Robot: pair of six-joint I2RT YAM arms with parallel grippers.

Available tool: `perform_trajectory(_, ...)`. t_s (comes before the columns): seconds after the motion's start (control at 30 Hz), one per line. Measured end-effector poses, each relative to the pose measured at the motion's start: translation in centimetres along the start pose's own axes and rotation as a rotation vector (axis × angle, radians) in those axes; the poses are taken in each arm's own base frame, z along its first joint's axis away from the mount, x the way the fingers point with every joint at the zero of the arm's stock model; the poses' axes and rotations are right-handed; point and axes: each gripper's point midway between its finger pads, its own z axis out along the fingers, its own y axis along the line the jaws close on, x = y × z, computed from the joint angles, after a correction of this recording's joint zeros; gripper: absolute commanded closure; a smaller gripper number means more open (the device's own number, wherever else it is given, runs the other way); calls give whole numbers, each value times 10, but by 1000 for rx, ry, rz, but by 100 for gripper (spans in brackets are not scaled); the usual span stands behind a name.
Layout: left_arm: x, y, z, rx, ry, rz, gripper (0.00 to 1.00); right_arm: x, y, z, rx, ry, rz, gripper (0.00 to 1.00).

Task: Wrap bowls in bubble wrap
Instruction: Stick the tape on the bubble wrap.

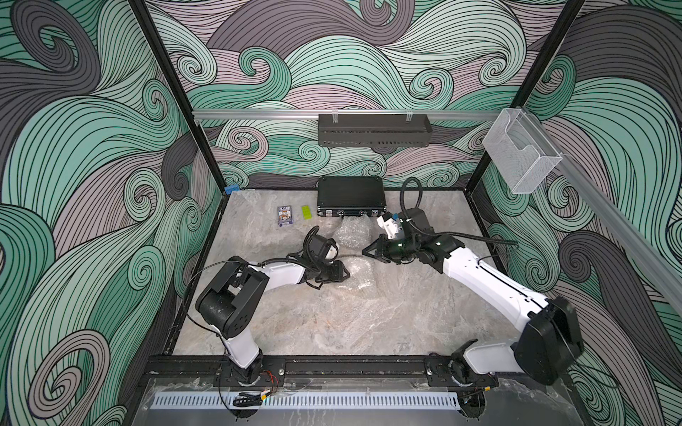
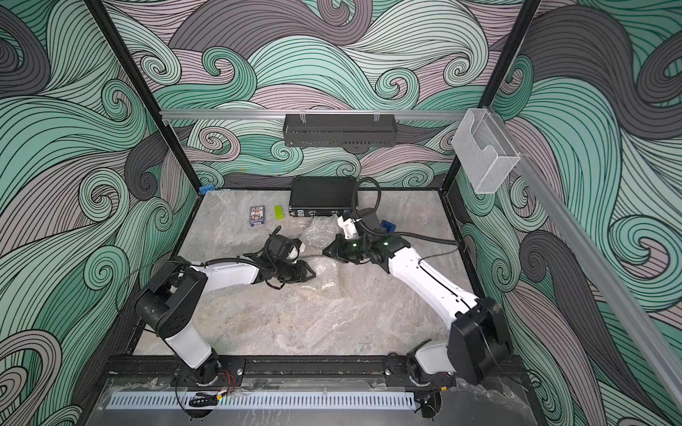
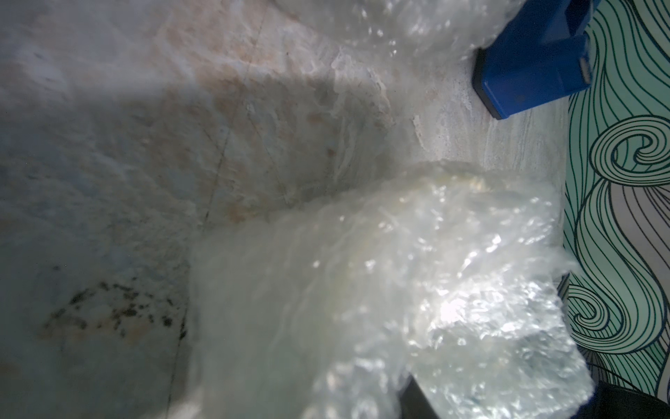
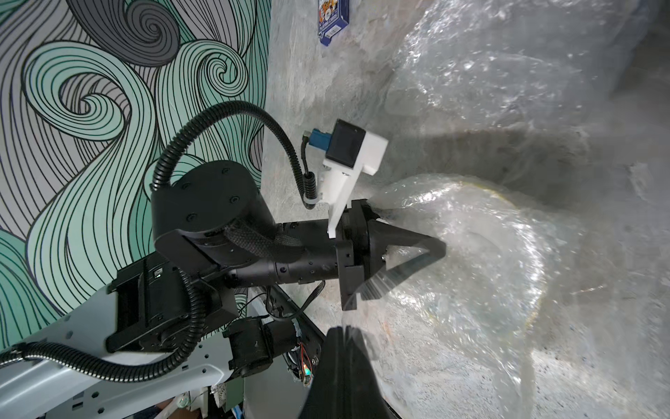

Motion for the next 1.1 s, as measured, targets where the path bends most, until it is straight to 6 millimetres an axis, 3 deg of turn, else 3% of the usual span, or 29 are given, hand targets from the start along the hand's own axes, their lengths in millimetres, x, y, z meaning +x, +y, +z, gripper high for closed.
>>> perform_trajectory(0.33,0,0,0,0,0,0,63,-5,-10,50,6,77,13,100)
perform_trajectory(0.57,1,0,0,-1,1,0,63,0,-20,68,1,109,15,100)
perform_trajectory(0.7,1,1,0,-1,1,-1,63,14,-32,78,4,136,8,100)
perform_trajectory(0.97,1,1,0,-1,1,-1,63,55,-82,92,74,214,48,100)
perform_trajectory(1.1,1,1,0,-1,1,0,63,61,-90,94,83,223,45,100)
